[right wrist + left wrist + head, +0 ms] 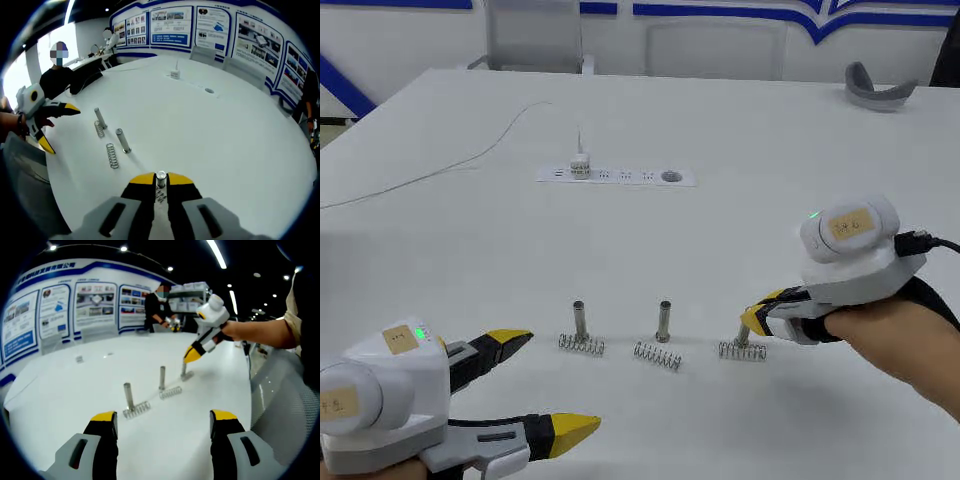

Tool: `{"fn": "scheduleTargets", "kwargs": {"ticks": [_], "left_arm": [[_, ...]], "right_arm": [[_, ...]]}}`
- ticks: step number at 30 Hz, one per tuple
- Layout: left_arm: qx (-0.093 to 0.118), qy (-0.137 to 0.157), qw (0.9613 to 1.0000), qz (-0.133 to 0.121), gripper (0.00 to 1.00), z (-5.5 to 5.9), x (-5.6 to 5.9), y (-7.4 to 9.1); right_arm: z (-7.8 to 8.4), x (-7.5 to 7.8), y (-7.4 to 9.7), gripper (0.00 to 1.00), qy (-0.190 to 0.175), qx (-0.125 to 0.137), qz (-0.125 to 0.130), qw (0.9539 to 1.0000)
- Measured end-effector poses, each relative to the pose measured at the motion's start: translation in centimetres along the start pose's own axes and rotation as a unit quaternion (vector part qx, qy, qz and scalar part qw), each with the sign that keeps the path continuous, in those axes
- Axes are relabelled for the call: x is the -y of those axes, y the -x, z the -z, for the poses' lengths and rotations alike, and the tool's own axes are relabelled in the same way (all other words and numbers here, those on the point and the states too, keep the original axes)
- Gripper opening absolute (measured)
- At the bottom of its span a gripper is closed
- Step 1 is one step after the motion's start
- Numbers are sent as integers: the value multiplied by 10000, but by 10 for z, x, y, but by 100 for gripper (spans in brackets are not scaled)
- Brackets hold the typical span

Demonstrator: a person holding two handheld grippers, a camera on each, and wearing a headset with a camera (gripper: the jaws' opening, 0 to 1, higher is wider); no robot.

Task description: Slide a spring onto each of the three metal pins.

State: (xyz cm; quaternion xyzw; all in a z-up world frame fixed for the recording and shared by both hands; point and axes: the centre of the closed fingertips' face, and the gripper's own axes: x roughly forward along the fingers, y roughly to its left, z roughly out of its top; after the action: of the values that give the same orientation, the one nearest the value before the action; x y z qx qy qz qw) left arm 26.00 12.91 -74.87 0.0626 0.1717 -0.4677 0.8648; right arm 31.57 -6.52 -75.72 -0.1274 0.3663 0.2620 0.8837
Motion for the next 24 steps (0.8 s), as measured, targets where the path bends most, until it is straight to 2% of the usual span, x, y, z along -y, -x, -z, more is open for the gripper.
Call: {"fn": "scheduleTargets", "kwargs": {"ticks": [24], "left_arm": [[-13,11,10000,-2,76,1,1,0]], "right_arm": [[-1,0,1,11,83,81,-28,9999]]}}
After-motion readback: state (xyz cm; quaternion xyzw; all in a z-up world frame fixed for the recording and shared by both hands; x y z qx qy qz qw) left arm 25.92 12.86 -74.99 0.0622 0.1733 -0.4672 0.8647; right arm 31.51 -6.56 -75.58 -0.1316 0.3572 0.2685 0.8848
